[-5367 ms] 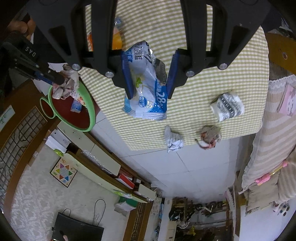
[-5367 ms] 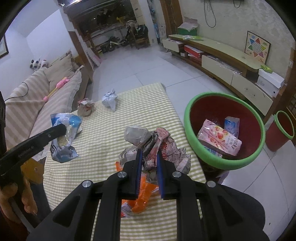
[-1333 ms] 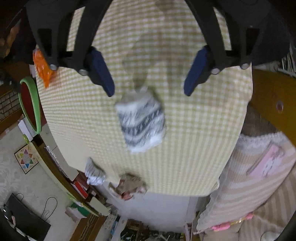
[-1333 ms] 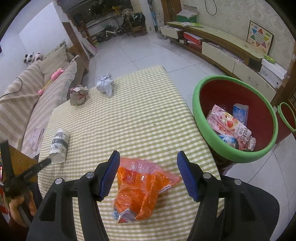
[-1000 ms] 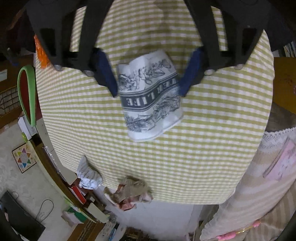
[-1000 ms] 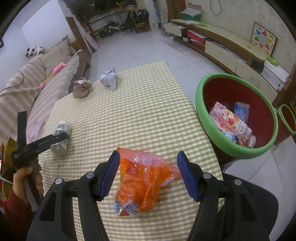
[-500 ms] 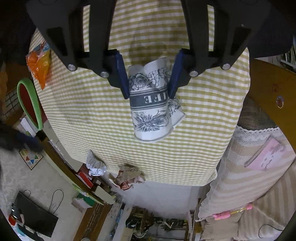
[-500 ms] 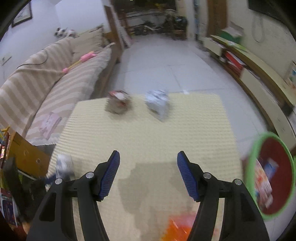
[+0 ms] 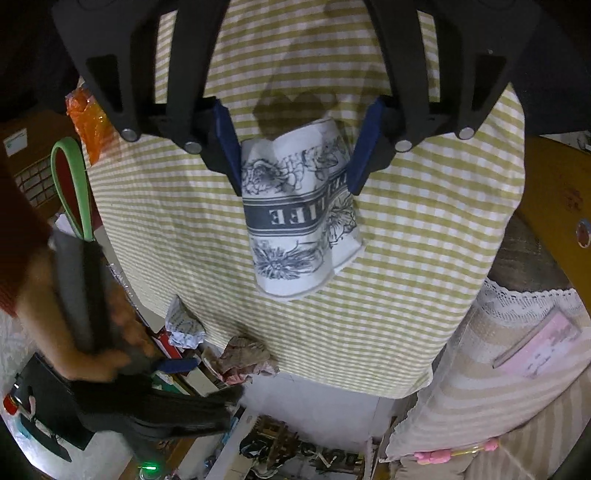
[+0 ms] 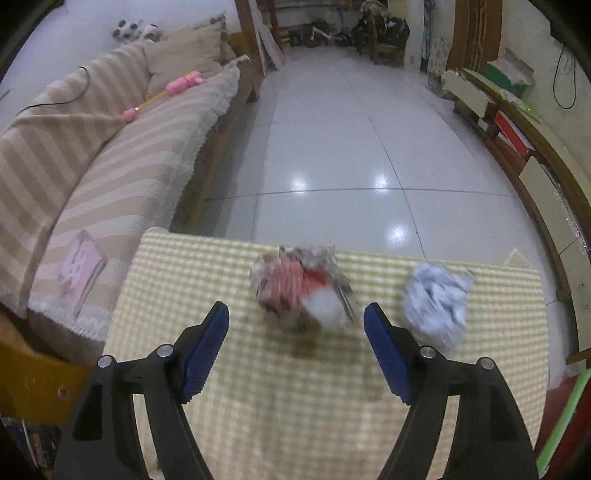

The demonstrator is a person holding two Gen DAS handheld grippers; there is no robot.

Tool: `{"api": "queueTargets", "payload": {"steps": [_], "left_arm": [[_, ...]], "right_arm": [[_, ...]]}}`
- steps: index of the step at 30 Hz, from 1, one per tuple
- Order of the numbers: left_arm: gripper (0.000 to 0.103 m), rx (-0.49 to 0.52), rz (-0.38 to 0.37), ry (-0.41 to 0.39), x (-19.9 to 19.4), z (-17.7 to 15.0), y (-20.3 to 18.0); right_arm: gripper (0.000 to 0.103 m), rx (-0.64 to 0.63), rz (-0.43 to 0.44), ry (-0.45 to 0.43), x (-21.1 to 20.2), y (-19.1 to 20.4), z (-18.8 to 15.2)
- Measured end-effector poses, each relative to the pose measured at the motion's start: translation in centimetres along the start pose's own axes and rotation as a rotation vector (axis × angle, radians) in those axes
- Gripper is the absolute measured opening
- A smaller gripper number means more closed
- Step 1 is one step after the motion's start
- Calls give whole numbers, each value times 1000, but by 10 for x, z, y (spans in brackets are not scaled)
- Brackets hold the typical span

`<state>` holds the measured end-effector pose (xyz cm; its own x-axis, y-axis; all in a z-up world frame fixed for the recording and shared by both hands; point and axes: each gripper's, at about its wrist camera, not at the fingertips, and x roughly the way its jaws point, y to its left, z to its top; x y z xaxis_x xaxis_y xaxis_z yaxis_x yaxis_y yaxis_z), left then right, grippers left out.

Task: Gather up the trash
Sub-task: 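Grasp the crumpled brown-red paper with the right tool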

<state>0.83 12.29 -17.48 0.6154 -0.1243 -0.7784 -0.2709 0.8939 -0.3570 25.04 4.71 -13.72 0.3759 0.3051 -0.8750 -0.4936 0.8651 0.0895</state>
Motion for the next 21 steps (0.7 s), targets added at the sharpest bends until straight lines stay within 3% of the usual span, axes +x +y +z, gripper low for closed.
{"api": "queueTargets", "payload": {"steps": [1, 3, 4, 7, 10, 15, 21], "left_arm": [[58, -12, -6, 5, 3, 1, 2], [62, -26, -18, 12, 5, 1, 4], [63, -35, -26, 13, 7, 2, 5], [67, -38, -35, 6, 7, 2, 5], [71, -39, -44, 6, 7, 2, 3], [75, -35, -48, 3, 8, 3, 1], [78, -55, -90, 22, 9, 2, 2]], "right_arm": [[73, 3, -4, 14, 7, 0, 4], [63, 0, -32, 38, 21, 1, 9], [47, -5, -34, 42, 24, 0, 9], [42, -28, -36, -1, 18, 0, 4], [40, -62, -37, -24, 6, 0, -7], [40, -36, 48, -63, -42, -16, -48], [40, 16, 47, -41, -95, -43, -125]]}}
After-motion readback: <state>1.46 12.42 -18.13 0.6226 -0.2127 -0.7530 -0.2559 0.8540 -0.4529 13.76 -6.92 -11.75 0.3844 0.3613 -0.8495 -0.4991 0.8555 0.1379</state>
